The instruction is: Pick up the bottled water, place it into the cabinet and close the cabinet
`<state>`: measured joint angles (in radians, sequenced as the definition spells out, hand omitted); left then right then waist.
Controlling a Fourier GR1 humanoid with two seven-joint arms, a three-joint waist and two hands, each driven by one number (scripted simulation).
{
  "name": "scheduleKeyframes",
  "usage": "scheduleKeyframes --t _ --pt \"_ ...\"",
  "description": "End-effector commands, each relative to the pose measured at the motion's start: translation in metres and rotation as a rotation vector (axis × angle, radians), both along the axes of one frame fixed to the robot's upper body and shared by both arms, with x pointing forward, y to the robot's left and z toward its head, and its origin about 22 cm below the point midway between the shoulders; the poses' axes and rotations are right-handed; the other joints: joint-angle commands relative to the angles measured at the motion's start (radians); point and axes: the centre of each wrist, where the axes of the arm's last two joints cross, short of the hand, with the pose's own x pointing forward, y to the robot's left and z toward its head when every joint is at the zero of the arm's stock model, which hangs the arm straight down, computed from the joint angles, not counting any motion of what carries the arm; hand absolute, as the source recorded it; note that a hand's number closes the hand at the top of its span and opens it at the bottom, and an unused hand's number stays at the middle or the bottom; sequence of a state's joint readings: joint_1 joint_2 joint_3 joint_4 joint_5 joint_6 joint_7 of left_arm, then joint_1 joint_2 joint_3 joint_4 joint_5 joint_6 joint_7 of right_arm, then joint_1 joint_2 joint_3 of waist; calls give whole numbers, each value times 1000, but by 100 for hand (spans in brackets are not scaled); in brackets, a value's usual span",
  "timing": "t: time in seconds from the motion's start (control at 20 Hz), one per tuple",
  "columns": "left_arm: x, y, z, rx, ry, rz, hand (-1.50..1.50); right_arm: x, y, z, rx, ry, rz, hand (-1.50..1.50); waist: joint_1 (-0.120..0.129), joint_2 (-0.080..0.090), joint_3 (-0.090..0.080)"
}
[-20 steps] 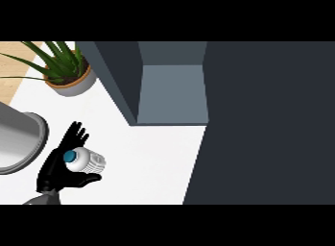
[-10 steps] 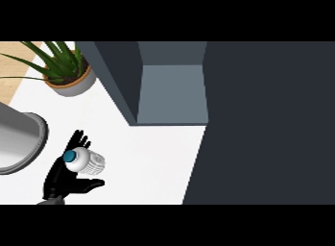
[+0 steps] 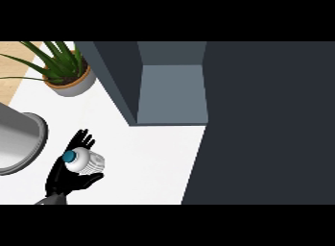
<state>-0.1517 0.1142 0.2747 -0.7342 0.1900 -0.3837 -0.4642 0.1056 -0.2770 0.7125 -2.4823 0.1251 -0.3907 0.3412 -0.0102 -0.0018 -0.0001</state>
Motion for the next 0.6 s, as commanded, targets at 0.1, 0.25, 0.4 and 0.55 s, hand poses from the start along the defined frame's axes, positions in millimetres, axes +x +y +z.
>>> scheduleKeyframes --t 0.1,0.25,0.4,0.55 --pt "8 -11 1 -74 -4 -9 150 -24 -6 17 -1 -66 -40 -150 2 -2 0" --pt "4 -6 -6 -92 -17 5 150 -23 -3 20 -1 -69 -46 -150 2 -1 -1" --pt "-1 -4 -5 -133 -21 2 150 -27 -7 16 -14 -68 -31 -150 2 -2 0" --pt "10 -12 2 -205 -30 3 150 -13 -5 10 -19 -61 -29 -150 7 -1 0"
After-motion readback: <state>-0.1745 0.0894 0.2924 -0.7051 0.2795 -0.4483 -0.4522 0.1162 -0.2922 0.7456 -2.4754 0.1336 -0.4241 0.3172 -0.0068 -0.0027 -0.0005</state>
